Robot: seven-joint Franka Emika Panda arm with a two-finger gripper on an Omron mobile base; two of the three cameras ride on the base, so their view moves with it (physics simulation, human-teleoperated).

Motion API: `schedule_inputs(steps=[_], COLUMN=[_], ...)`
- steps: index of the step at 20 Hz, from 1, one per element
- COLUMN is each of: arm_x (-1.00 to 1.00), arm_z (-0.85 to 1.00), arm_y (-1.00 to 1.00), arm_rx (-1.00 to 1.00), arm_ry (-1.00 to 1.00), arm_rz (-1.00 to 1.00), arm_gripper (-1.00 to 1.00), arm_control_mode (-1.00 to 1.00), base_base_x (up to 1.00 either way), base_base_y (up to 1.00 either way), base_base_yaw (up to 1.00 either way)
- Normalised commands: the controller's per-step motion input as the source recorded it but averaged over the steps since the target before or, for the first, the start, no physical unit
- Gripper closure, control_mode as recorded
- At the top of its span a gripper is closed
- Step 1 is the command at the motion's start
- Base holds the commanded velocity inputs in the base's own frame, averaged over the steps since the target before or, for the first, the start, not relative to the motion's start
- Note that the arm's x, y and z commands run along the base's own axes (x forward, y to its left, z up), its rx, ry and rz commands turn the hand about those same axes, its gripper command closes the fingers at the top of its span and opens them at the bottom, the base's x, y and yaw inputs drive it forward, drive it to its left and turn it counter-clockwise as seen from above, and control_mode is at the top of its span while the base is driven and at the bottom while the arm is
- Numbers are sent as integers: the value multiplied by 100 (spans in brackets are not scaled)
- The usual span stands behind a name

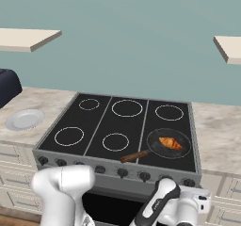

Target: Pick the croissant and place it on the pan. Then turn on the stove to warm the croissant.

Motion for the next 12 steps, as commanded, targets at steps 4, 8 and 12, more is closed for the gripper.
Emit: schedule_inputs(steps=[4, 8, 12], arm_x=[23, 29, 35], arm_z=[-10, -8, -11], arm_y=[-11, 0, 0], arm_rx=[0, -2, -9], arm_ry=[0, 4, 11], arm_rz=[0, 0, 0], arm_gripper=[-100, 100, 100], arm_control_mode=[-100, -100, -100], base_base_x=[0, 0, 0], base_base_y=[0, 0, 0], base_base_yaw=[0, 0, 0])
